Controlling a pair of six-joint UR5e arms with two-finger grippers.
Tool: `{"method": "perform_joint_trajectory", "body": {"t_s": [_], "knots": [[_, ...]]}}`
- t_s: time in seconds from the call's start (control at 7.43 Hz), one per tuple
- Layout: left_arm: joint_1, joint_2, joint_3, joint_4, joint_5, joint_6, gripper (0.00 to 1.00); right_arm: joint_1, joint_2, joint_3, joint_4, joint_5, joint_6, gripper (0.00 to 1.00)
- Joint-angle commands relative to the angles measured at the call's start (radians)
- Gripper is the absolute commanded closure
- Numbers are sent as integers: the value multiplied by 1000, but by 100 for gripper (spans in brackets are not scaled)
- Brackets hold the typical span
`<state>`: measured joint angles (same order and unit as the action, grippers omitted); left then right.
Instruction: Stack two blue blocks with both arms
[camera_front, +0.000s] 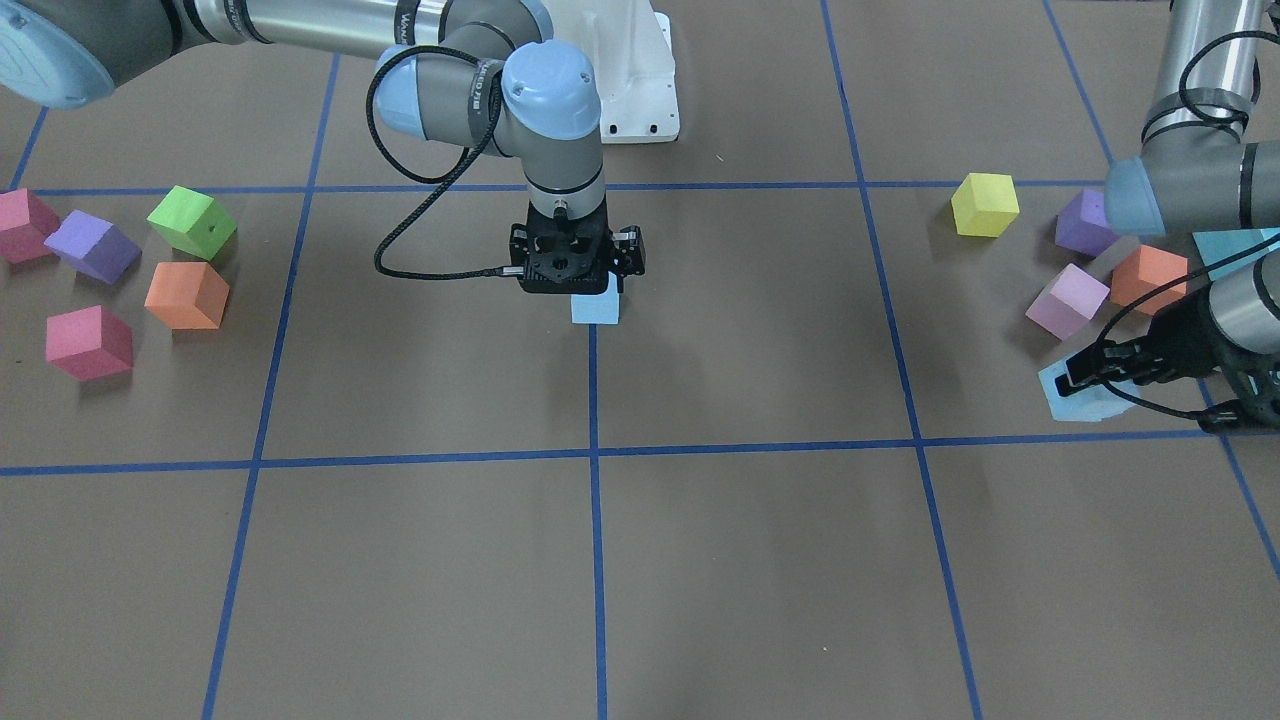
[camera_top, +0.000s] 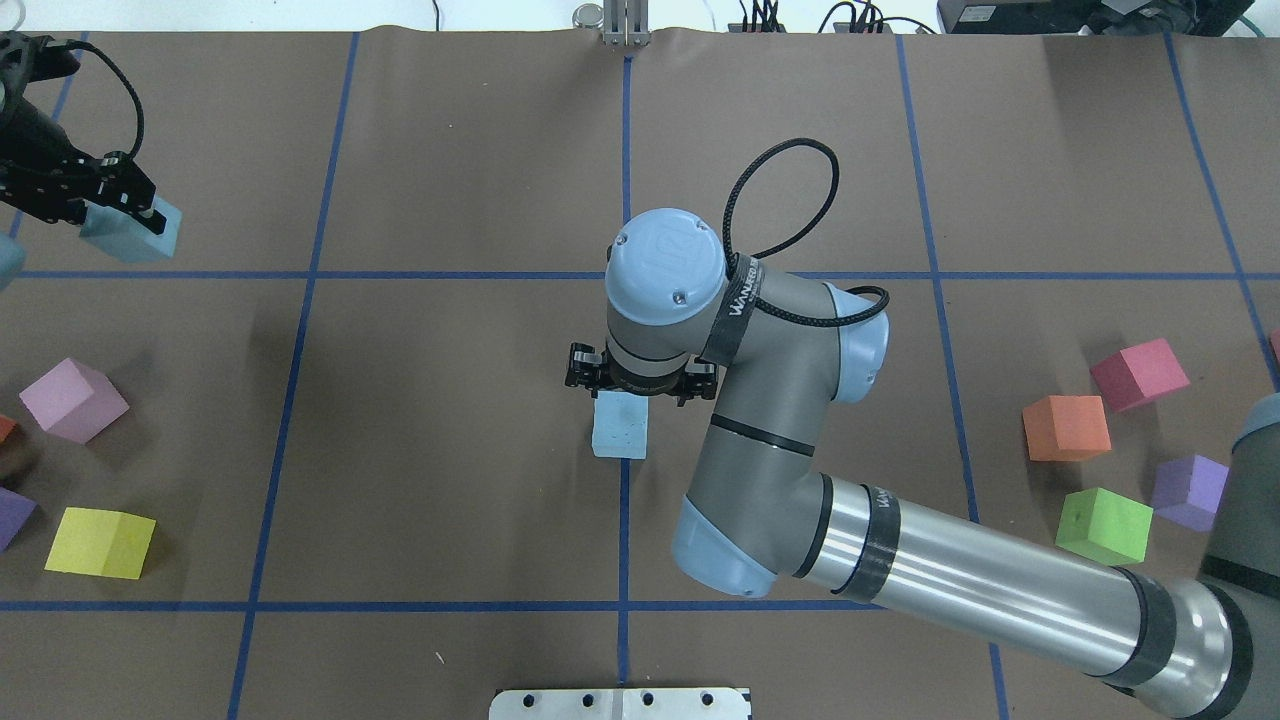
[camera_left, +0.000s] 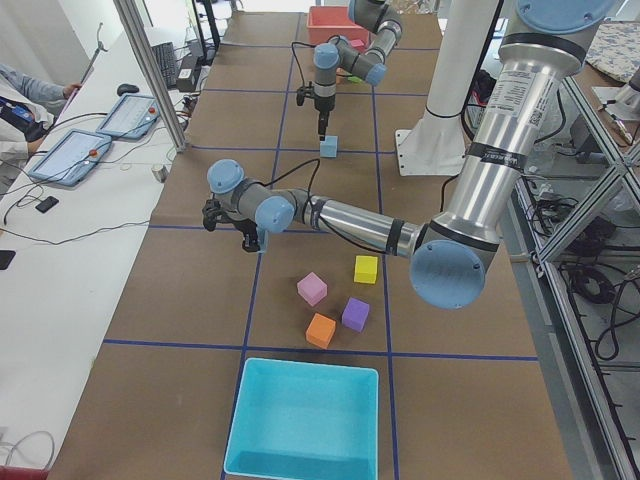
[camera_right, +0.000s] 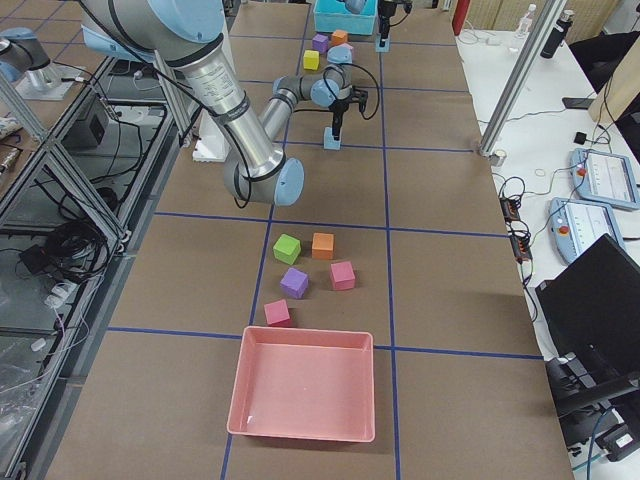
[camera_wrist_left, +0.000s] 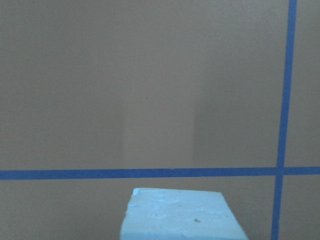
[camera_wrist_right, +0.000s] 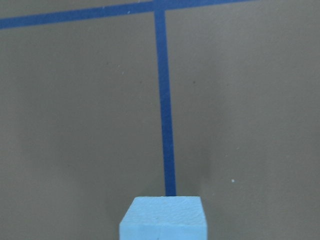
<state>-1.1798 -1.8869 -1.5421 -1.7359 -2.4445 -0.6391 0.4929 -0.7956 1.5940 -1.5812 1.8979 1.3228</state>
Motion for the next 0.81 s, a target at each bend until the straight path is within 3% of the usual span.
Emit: {"method": "perform_joint_trajectory", "body": {"t_s": [0.0,0.4,0.67], "knots": [[76,-32,-165,137,71,-90,56,64,-113,123,-2,30,-54,0],[312,-208,-184,139,212,-421,56,211,-223,172,-2,115,-207,0],[400,-270,-187,141,274,-551,56,260,-254,172,0,119,-307,0]]}}
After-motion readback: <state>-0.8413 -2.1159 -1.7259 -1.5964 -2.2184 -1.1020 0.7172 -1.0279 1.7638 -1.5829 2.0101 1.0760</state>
